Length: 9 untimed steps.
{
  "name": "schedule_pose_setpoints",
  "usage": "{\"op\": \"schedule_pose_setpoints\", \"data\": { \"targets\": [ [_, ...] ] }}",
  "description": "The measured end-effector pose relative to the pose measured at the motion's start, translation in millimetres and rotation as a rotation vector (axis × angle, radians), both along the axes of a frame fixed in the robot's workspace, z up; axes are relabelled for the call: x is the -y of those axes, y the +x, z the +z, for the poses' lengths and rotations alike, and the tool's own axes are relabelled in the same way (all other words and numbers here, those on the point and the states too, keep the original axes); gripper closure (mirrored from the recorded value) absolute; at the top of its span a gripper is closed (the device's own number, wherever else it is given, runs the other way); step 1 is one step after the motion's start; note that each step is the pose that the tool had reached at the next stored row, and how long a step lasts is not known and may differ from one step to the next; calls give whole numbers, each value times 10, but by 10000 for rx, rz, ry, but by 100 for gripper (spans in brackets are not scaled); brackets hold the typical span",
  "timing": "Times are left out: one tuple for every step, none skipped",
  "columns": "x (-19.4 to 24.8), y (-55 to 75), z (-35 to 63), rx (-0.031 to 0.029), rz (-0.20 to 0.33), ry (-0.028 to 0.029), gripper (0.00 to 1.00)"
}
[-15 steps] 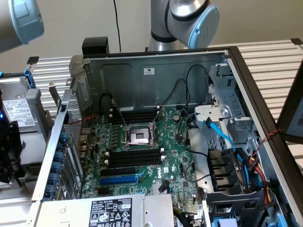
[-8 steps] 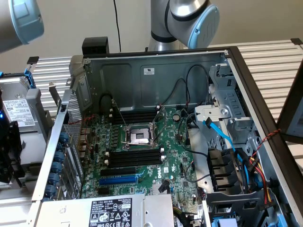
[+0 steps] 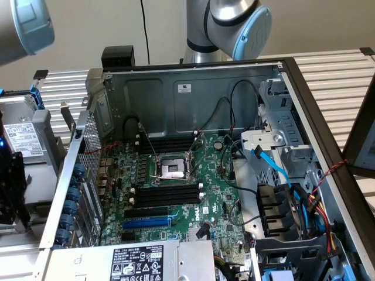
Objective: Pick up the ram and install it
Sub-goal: 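Pick up the ram and move it above insertion slot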
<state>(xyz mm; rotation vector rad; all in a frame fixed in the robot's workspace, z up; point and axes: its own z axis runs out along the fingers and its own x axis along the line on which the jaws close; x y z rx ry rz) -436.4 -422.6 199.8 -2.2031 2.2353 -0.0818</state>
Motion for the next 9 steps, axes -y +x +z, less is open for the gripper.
{"op": "schedule_pose_setpoints", "data": {
  "targets": [
    [0, 0, -2, 1, 0, 0, 77],
    [0, 0, -3, 0, 0, -1, 77],
    [0, 0, -6, 0, 0, 0, 77],
    [0, 0, -7, 1, 0, 0, 77],
    [0, 0, -8, 0, 0, 0, 77],
    [0, 0, -8, -1, 0, 0, 77],
    [0, 0, -8, -1, 1, 0, 77],
    [0, 0, -8, 0, 0, 0, 77],
    [0, 0, -9, 0, 0, 0, 77]
  ]
}}
